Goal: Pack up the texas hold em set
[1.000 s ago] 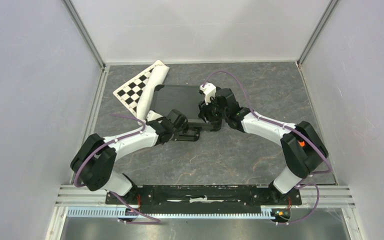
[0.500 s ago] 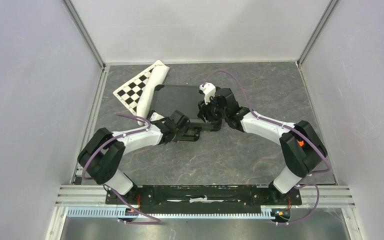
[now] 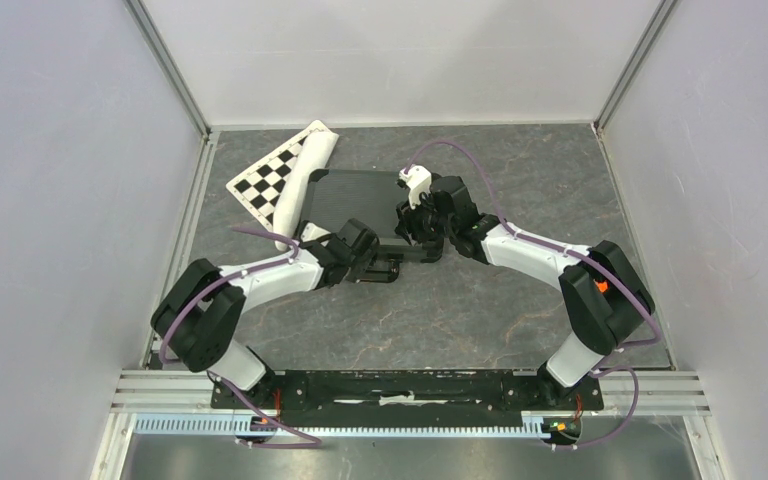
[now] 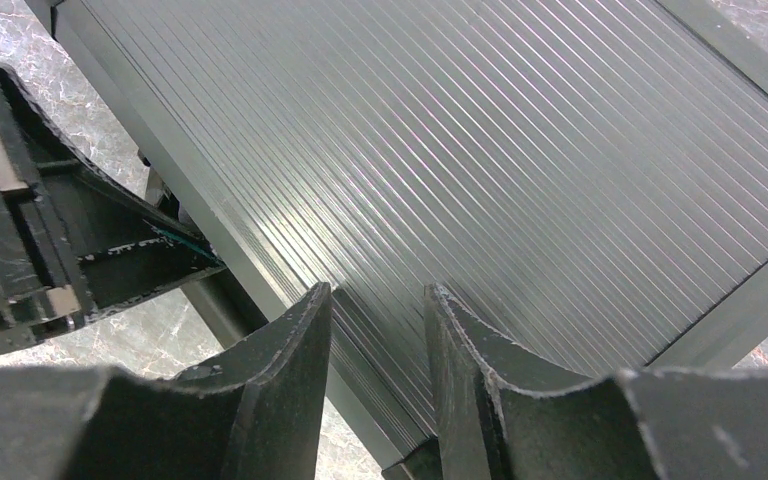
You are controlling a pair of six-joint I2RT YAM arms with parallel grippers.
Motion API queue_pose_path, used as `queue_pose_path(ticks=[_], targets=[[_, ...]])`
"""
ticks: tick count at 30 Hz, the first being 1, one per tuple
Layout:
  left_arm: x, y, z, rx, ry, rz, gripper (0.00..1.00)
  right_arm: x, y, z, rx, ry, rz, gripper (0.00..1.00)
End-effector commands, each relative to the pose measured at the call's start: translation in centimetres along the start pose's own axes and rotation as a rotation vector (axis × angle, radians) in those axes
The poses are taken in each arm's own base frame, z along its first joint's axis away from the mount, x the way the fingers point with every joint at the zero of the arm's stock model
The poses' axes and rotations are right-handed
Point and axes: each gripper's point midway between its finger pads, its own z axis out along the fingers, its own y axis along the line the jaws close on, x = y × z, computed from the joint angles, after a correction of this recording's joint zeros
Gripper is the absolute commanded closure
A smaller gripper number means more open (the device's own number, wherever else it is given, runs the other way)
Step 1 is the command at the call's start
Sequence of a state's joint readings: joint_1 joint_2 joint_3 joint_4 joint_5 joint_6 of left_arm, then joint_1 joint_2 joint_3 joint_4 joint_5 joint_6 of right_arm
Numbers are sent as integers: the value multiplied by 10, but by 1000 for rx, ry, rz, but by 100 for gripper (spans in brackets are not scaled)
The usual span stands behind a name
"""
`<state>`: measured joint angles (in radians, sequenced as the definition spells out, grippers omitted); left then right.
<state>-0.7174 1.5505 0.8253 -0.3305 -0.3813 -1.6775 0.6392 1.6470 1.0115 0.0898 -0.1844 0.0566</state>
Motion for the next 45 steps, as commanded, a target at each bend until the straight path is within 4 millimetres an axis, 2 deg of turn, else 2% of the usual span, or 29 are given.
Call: queue_pose_path(ticks=[1,5,11,28,32,40,45], targets=[[-9,-17,-17,74,-13,-26,98,77,1,-4,-2,247,70,55],[-7,-17,-19,75,-5,-32,98,75,2,-3,-5,242,70,56],[5,-16,-6,55,30,-27,98,76,2,-3,-6,244,71,56],[3,-7,19,19,-33,-25,98,77,3,-3,-14,242,72,56],[0,-5,23,22,-55,-28,98,82,3,-4,-10,253,75,56],[-21,6,24,4,-163,-7,98,85,3,-4,-7,257,80,57],[-27,8,16,-12,-181,-34,98,86,2,-4,-4,258,79,57]])
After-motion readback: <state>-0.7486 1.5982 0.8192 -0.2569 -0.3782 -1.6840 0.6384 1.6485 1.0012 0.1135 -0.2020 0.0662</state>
